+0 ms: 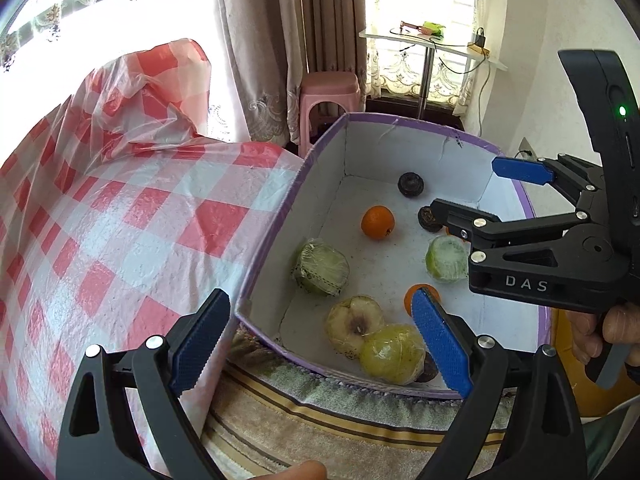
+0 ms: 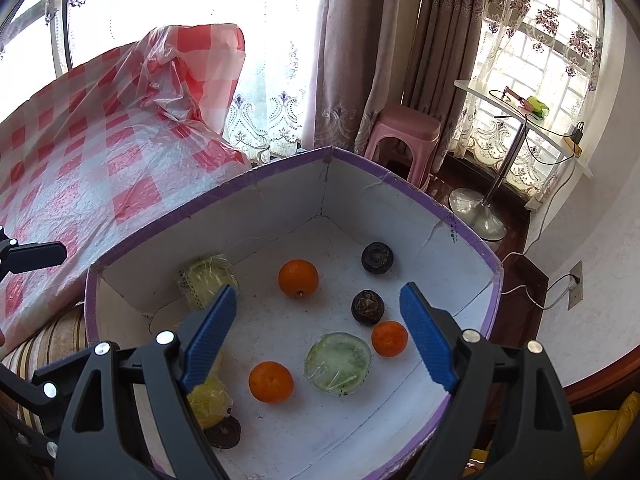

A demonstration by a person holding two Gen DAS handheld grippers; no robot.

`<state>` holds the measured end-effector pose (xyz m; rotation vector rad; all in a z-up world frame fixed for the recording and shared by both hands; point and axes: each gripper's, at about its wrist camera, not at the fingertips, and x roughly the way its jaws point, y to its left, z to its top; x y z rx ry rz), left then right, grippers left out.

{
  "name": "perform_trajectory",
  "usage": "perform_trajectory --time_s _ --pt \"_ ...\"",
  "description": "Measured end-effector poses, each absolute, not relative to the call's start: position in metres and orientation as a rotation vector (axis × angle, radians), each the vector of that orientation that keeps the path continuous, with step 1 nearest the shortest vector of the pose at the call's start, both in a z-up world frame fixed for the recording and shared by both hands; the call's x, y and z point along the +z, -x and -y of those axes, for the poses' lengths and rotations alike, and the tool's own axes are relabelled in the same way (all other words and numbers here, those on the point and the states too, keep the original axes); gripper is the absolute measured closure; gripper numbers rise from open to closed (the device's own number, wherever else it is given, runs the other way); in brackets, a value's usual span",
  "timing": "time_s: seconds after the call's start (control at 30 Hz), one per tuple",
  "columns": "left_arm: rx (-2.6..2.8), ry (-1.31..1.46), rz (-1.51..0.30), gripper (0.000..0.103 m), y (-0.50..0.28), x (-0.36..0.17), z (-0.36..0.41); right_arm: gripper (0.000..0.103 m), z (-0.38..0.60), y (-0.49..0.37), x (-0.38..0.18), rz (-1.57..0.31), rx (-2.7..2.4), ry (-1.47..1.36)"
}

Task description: Organize fruits

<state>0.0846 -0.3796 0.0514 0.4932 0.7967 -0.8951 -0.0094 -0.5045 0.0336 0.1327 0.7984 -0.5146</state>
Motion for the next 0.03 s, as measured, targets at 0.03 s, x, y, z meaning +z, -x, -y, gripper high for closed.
perform_trajectory --time_s 0.03 --pt "-0.881 -0.477 -0.796 0.014 -0.0879 0.0559 0.3729 0.015 0.4999 0.007 0.0359 -0.795 -0.499 -0.125"
